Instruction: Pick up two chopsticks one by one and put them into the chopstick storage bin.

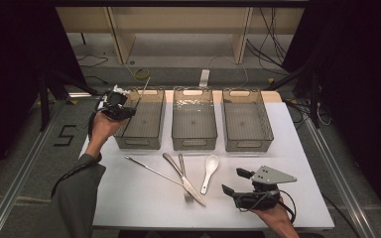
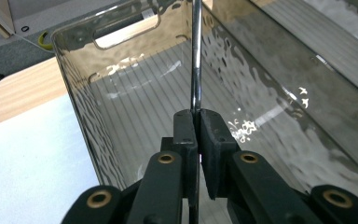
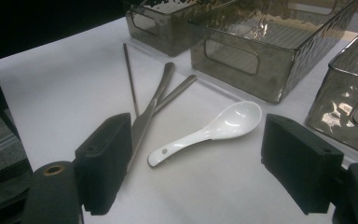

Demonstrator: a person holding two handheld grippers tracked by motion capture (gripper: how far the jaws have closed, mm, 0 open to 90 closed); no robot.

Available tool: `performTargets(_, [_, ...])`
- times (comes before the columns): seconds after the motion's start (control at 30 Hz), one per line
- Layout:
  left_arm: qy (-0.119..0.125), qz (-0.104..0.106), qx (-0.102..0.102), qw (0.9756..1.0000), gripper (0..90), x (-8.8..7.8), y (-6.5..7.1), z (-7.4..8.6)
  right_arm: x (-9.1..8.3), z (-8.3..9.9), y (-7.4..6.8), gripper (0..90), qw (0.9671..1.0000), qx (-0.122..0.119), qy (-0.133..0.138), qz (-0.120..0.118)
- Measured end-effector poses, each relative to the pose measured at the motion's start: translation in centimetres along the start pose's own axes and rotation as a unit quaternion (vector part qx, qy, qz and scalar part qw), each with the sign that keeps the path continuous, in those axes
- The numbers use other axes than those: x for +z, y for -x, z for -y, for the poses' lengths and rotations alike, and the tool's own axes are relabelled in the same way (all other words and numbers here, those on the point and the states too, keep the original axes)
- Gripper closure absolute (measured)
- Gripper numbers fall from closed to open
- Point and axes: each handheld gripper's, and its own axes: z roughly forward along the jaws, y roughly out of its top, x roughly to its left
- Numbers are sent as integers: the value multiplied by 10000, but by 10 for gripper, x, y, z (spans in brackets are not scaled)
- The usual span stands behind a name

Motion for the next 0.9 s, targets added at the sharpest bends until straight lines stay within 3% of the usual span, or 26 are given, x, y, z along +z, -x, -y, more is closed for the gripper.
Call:
performTargets(0.17, [11,-87,-29,10000,815,3,-2,2,0,0,0,258,10000,13,4,-3])
performTargets(0.3, [59,7,-178,9998,653,-2,-5,0,0,0,0,258,10000,20,-3,-20])
performTargets(0.43, [129,235,-122,9996,514,-16,0,-4,0,0,1,258,10000,26,5,-20])
performTargets(0.53, [9,277,19,9996,413,-25,8,-3,0,0,1,257,10000,44,-9,-31])
performTargets(0.73, [2,762,279,9967,297,-39,30,16,1,1,0,256,10000,50,-48,-45])
performTargets(0.8, [-288,531,648,9961,278,-41,38,18,1,0,0,256,10000,53,-13,-73])
performTargets(0.9, [-428,732,837,9929,263,-45,47,23,-1,0,-1,256,10000,14,-8,-76])
